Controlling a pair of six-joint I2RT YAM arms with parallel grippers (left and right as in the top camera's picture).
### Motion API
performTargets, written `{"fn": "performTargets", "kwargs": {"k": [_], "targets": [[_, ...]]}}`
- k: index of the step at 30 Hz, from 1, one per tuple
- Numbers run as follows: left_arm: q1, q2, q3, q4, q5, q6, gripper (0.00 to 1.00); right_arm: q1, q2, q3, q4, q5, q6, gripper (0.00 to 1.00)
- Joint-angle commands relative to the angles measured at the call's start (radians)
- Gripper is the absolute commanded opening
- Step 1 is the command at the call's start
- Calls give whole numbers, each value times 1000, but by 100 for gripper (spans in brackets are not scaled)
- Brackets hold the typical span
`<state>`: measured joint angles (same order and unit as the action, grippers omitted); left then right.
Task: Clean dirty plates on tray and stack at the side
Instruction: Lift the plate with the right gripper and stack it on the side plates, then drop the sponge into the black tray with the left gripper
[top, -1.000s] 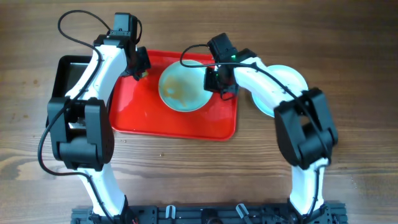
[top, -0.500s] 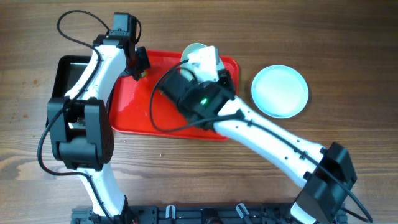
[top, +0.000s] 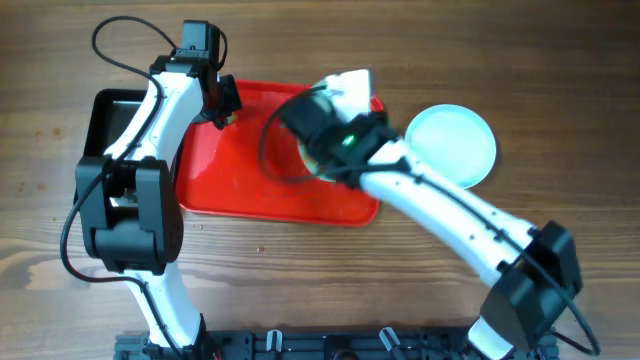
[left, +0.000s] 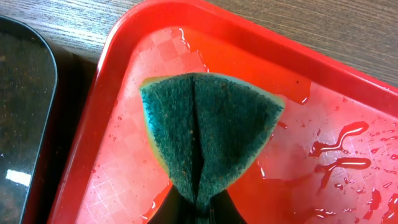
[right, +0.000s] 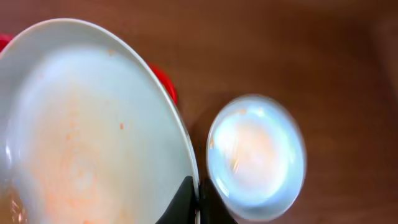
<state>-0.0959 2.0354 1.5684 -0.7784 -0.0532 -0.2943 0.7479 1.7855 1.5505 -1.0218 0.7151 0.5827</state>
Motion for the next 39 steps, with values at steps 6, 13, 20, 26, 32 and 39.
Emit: {"fn": "performTargets", "kwargs": {"k": [6,13,20,26,32,39], "targets": [[9,10,2,7,12,-6,4,-559,-76,-5,-89,-640,-179,4],[9,10,2,26,12,-6,4,-839,-75,-172,-31,-666,-190,4],[61,-71,3,-39,0,32,4,-863,-74,-323,113,-638,-161,18],[216,-192,3,-103,-42,33,4,-863,-75,-317,143,-751,-206,99],[315,-134,2,-106,-42,32,4,-777,-76,-209,148,-878,-303,99],[341,-4,2,-121,-157,-60,14,-657,-76,-196,168,-877,-303,100]]}}
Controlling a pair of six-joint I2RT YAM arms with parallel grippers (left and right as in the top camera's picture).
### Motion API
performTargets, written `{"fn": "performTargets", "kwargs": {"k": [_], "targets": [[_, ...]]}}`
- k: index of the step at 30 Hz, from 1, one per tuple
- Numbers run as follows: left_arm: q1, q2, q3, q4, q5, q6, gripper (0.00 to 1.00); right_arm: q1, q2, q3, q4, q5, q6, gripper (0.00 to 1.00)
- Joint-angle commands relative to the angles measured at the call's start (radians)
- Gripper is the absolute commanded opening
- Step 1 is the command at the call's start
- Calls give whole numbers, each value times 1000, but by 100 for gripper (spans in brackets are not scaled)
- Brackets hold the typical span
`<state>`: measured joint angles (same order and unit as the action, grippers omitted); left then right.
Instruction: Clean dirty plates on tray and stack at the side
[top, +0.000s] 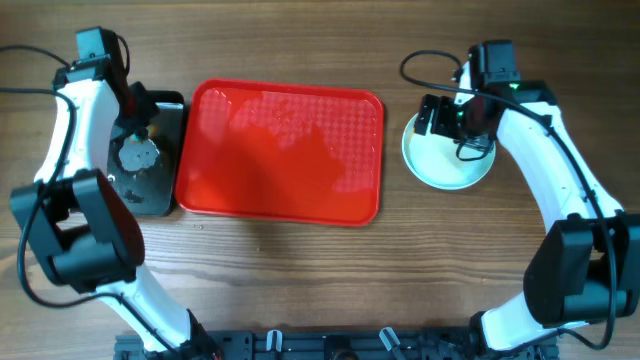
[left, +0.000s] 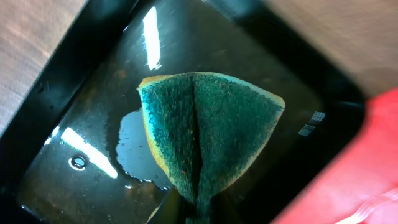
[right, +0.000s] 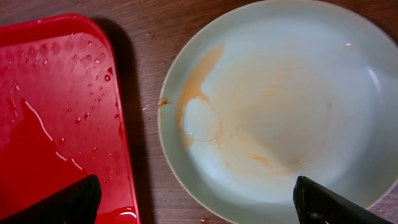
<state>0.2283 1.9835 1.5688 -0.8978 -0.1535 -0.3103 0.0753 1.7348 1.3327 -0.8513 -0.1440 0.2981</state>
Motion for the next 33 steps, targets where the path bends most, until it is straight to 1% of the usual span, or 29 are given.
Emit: {"fn": "performTargets", "kwargs": {"k": [1,2,3,8,10,12,14,16,19,24,28,30,33], "targets": [[19,60,2,-2,-56,-43,40,19,-25,21,-3,-18,-18,100],[19,63,2,-2,-57,-43,76,19,-25,21,-3,-19,-18,99],[19,63,2,-2,-57,-43,100,19,-25,21,-2,-19,-18,99],[13,-19,2,-13,-56,-43,100,19,-32,23,-5,-50,-36,100],[1,-108,2,-25,-41,-48,100,19,-49,27,-4,-71,-36,99],[-19,-223,2,-43,-10,-94,100,19,-97,32,-5,-76,-36,99],[-32,-285,2,-42,15,-98,100,19,-157,36,-6,-76,-35,99],[-37,-328,2,-42,18,-98,100,19,-238,36,-15,-77,-32,99],[-36,-336,2,-42,18,-98,100,19,-398,36,-37,-83,-32,99],[-36,-332,2,-42,18,-98,100,19,-746,36,-50,-83,-32,100],[-36,-332,2,-42,18,-98,100,19,-898,36,-53,-83,-32,100],[-36,-332,2,-42,18,-98,100,19,-950,36,-91,-83,-32,99],[-36,-332,2,-42,18,-98,100,19,-989,33,-147,43,-34,99]]}}
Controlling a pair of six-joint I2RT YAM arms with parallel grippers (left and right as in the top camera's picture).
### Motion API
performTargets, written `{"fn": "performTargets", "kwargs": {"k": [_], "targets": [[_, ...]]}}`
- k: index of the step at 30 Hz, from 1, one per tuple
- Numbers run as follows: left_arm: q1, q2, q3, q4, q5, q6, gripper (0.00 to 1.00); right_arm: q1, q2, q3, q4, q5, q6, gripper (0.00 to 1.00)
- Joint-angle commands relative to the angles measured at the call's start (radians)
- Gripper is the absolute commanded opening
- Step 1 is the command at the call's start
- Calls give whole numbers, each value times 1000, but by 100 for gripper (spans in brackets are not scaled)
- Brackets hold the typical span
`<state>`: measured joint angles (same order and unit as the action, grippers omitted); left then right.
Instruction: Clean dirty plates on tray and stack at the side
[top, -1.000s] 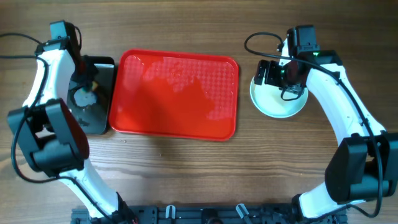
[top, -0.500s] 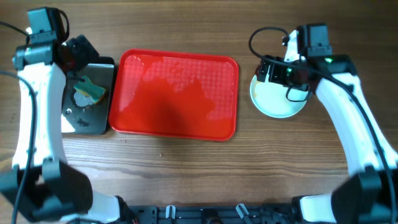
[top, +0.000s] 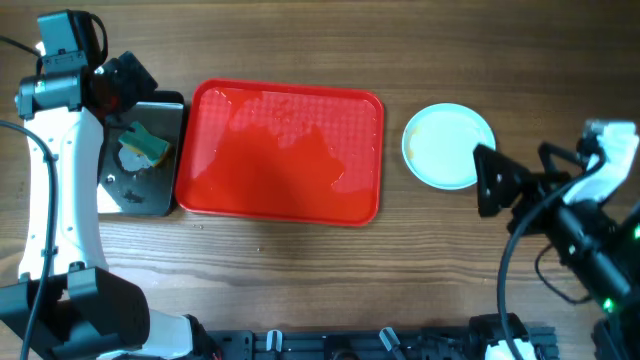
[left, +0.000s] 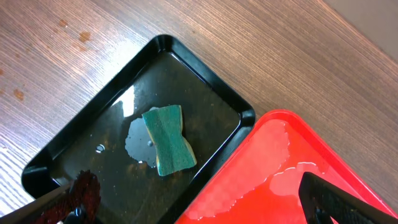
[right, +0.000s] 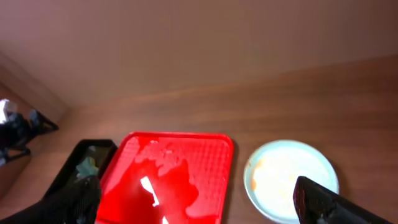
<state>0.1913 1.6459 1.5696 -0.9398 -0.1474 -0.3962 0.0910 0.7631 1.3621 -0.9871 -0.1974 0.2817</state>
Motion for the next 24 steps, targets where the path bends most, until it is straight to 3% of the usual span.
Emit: {"fn": "performTargets", "kwargs": {"k": [1,3,6,9,13,24], "targets": [[1,5,1,0,12,-12,100,3,-16,-5,-11,159,-16,100],[1,5,1,0,12,-12,100,3,-18,-60,24,237,-16,99],[1,5,1,0,12,-12,100,-29,-85,-266,254,240,-19,100],[1,5,1,0,12,-12,100,-48,-220,-619,643,196,-20,99],[1,5,1,0,12,-12,100,-100,-430,-1008,958,72,-14,99],[1,5,1,0,12,-12,100,-117,-761,-1349,993,61,-8,99]]}}
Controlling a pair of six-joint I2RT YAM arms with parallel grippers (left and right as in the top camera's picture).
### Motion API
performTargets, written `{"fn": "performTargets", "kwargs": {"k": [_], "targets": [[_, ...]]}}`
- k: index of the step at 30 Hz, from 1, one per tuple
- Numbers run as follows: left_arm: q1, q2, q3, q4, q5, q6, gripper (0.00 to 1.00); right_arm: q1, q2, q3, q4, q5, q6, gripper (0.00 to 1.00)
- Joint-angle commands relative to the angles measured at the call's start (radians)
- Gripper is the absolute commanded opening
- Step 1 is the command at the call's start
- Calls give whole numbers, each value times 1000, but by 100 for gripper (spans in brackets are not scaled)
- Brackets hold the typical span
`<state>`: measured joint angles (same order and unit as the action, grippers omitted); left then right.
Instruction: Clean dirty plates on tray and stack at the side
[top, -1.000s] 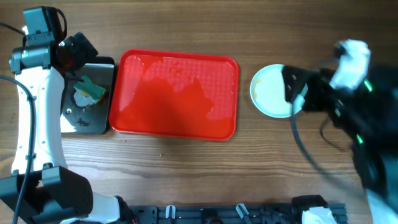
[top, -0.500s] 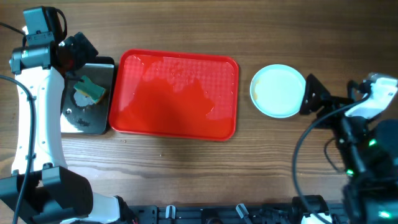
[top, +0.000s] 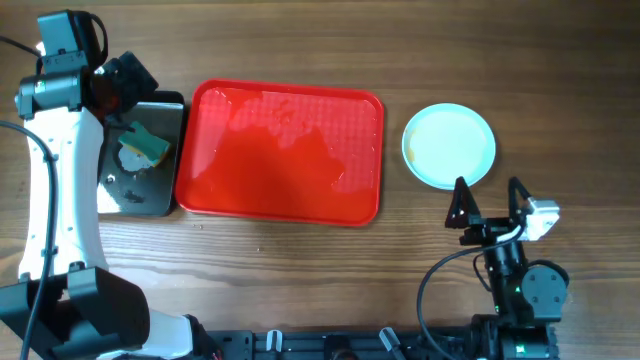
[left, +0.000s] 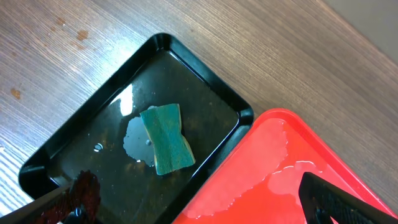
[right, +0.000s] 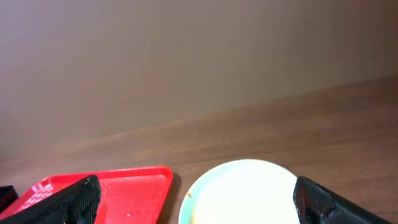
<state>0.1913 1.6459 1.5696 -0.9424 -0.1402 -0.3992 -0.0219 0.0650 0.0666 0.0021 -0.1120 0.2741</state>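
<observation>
A pale plate (top: 449, 146) lies on the wood to the right of the red tray (top: 280, 205), with a faint orange mark at its left rim; it also shows low in the right wrist view as the plate (right: 249, 190). The tray is wet and carries no plates. My left gripper (top: 122, 88) hangs open above the black basin (top: 128, 198). In it lies the green sponge (left: 165, 138). My right gripper (top: 488, 203) is open at the table's front right, short of the plate. Both gripper (left: 199, 208) and gripper (right: 199, 208) hold nothing.
The black basin (left: 81, 155) holds shallow water and sits tight against the red tray's left edge (left: 249, 149). A brown wall fills the back of the right wrist view. Bare wood lies in front of the tray and round the plate.
My right arm has drawn back from the right side of the table to its front edge, and its camera now looks at the plate from low down. The left arm, sponge and plate have not moved.
First my left gripper held the sponge over the red tray while my right held a plate there. Then the sponge was over the black basin and the plate lay right of the tray, right gripper open. Later the sponge lay released in the basin, and the right arm withdrew.
</observation>
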Motion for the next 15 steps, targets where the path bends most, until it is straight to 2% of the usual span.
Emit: {"fn": "performTargets", "kwargs": {"k": [1,15], "targets": [[1,5,1,3,5,-9,100,-5,-62,-62,5,-25,-2,100],[1,5,1,3,5,-9,100,-4,-60,-61,6,-16,-9,100]]}}
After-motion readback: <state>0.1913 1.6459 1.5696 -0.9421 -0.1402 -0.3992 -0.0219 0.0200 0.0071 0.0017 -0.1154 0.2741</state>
